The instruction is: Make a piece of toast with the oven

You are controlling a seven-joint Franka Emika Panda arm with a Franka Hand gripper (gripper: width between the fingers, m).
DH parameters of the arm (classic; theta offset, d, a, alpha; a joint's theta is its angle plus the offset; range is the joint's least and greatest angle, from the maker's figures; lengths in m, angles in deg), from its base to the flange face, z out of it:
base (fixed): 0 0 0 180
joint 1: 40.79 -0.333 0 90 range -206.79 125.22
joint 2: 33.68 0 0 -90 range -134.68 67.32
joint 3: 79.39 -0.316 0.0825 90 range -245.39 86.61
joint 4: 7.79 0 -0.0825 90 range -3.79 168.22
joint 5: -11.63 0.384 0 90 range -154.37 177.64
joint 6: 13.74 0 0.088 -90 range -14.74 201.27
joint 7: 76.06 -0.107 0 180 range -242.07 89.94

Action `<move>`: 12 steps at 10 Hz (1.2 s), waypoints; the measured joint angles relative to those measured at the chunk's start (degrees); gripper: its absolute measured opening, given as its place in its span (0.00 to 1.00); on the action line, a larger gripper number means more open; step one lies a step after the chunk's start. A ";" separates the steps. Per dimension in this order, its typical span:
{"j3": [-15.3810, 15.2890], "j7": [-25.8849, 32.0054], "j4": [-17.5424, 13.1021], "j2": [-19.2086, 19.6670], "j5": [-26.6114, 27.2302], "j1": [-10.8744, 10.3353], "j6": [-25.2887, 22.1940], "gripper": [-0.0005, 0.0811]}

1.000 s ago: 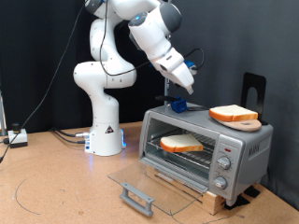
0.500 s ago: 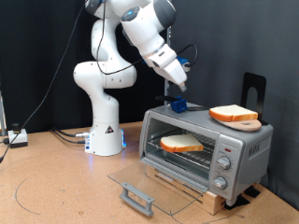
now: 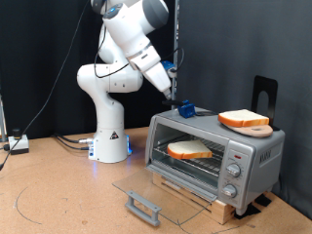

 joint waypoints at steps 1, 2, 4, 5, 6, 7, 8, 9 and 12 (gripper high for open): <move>0.30 -0.01 -0.02 0.58 -1.50 1.89 0.85 0.99; 0.85 0.12 -0.10 1.41 -2.72 3.60 1.23 0.99; 2.45 3.03 -0.30 3.49 -4.50 6.13 3.30 0.99; 3.10 4.82 -0.69 4.91 -4.54 6.69 4.05 0.99; 2.93 4.45 -0.64 4.87 -4.39 6.63 4.02 0.99; 2.72 1.88 -0.63 4.84 -2.34 6.56 3.73 0.99; 2.23 -3.82 -0.71 4.78 1.11 6.56 3.67 0.99; 1.49 -10.00 -0.87 4.80 4.41 6.66 5.03 0.99; -0.06 -28.88 -2.52 8.41 2.82 10.40 6.80 0.99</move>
